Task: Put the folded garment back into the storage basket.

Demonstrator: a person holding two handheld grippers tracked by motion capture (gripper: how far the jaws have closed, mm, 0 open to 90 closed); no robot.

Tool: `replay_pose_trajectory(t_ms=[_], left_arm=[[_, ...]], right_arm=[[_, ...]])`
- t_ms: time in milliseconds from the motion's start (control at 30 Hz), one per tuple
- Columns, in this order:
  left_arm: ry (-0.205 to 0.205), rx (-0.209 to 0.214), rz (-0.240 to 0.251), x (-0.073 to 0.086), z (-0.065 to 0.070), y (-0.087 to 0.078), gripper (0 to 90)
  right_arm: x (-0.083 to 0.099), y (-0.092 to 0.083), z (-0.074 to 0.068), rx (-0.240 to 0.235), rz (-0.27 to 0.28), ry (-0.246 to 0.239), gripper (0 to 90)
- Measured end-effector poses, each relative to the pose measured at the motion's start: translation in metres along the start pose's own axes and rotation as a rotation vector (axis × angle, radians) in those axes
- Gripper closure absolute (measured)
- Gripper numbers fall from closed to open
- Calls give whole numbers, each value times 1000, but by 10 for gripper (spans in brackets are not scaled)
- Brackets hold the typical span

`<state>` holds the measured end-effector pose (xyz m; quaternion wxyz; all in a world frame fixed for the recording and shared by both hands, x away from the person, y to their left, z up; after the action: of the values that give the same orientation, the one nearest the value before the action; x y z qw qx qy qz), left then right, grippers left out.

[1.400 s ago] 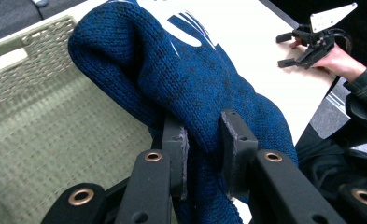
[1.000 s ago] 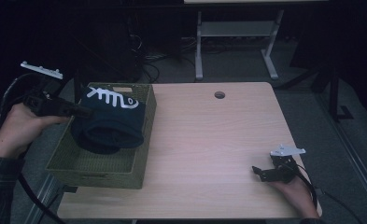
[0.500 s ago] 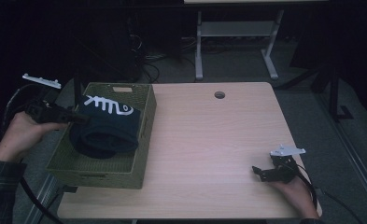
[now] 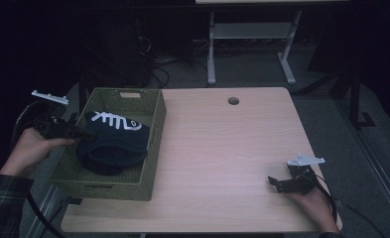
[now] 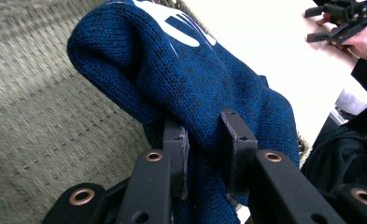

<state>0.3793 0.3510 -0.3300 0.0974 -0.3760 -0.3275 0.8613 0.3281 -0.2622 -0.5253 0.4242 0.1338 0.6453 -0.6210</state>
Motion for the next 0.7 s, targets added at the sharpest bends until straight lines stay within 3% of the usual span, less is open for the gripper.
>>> replay_pose_trajectory(t_ms=[400, 700], left_arm=[[-31, 16, -26, 8, -21, 16, 746], [-47, -25, -54, 20, -45, 19, 732]], right_arm=[[0, 0, 0, 0, -1, 1, 65], [0, 0, 0, 0, -1, 1, 65]])
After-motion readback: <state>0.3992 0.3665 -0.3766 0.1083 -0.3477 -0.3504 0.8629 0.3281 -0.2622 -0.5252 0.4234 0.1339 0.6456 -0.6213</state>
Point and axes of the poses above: each handheld gripper's, and its own axes: y roughly forward along the jaws, x roughly out of its underside, z roughly to its right, the point moved 6 cm from there along y, roughly forward along the jaws, and after that the axes turned 13 degrees about x, right-handed, at the moved point
